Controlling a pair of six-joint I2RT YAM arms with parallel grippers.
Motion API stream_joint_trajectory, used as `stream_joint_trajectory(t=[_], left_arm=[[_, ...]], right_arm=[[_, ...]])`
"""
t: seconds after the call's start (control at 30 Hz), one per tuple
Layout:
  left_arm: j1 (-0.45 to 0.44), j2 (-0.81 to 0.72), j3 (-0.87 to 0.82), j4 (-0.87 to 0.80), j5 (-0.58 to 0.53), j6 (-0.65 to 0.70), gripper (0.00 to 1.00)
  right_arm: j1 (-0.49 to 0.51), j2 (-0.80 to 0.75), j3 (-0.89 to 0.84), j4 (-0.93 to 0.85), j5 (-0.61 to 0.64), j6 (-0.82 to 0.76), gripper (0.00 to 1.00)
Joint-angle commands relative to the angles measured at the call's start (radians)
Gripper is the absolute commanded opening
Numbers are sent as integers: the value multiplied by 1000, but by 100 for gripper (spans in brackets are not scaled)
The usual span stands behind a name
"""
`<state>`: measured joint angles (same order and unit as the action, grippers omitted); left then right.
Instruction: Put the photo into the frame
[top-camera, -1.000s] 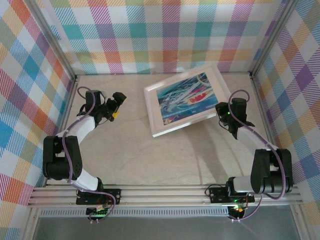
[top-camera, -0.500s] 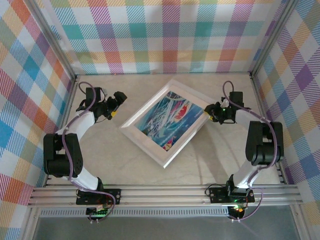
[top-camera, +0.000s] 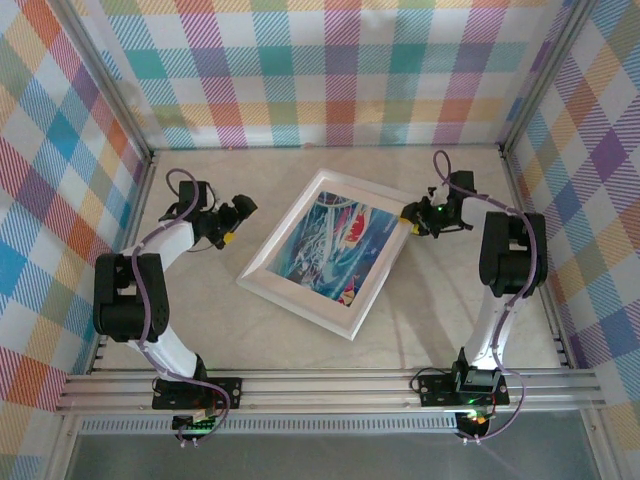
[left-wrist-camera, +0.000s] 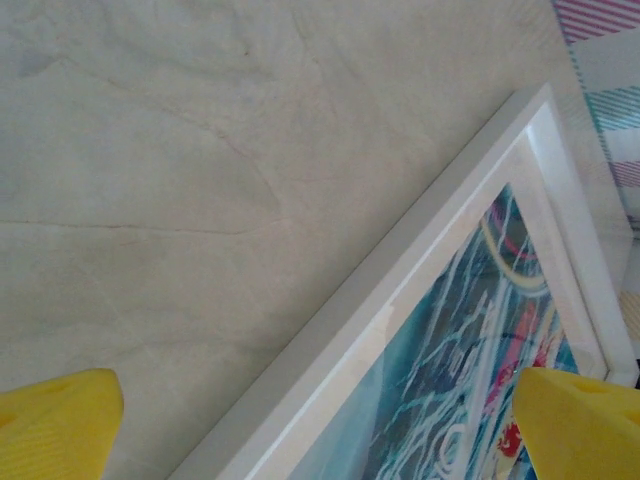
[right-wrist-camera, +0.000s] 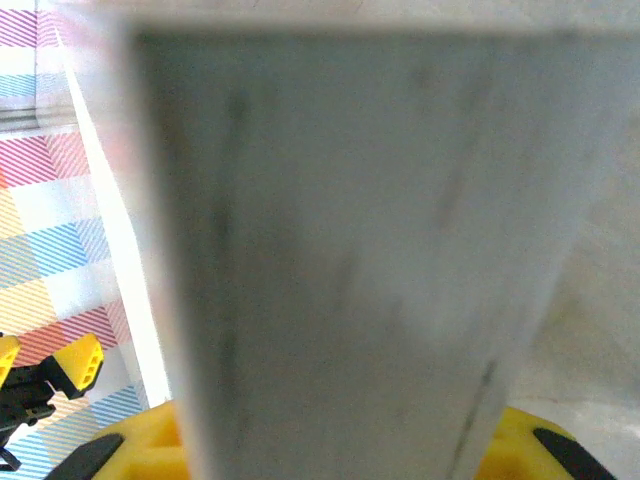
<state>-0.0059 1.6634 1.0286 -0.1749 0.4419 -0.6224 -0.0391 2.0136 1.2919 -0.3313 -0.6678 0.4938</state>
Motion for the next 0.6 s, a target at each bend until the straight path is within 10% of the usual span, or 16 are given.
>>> stream_joint_trajectory(t=[0.0, 0.43, 0.57], left_arm=[[-5, 9, -10, -15, -25, 33, 100], [-5, 66, -7, -11, -62, 74, 100], [-11, 85, -15, 7, -41, 78, 100]], right_arm=[[-4, 38, 50, -3, 172, -99, 18], [-14, -2, 81, -70, 311, -101, 83], [-7, -82, 41, -117, 382, -125, 86]])
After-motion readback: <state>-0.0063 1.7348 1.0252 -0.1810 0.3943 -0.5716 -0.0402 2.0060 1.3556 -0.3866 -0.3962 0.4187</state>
